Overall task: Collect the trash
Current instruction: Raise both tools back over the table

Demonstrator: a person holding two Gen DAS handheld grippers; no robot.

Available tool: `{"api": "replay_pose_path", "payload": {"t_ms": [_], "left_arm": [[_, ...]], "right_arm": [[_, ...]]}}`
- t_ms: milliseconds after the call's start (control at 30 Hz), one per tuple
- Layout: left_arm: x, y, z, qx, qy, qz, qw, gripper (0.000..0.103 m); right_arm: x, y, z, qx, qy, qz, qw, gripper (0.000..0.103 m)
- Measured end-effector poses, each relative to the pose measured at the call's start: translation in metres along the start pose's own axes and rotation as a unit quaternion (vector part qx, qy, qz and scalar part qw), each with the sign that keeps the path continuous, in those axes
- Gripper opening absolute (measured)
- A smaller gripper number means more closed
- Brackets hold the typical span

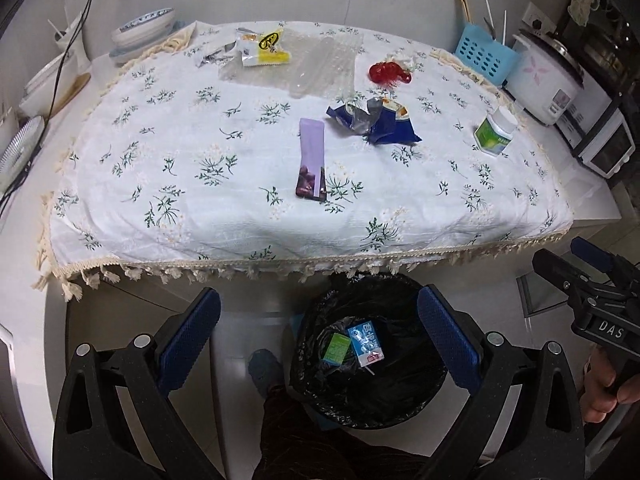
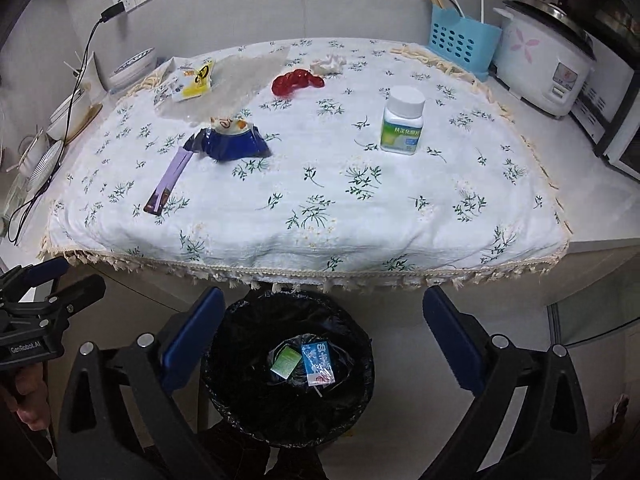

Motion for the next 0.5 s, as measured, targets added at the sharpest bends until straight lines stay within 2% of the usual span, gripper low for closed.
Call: {"api": "replay_pose_path", "payload": {"t_ms": [500], "left_arm": [[-0.041,-0.014,0.001,0.002,0.006,0.02,0.9998,0.097]], "right_arm": [[-0.041,-0.027,0.009,0.004,0.006,0.042,0.999,0.095]]}}
Point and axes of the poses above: each gripper's, at about its wrist camera, not at the fingertips, and y roughly the way its jaws point, z to its right, x to its underside, the point moved 7 cm from there along y, roughly the way its jaws point, and after that the axes turned 13 degrees about -x, right-handed, at the moved point
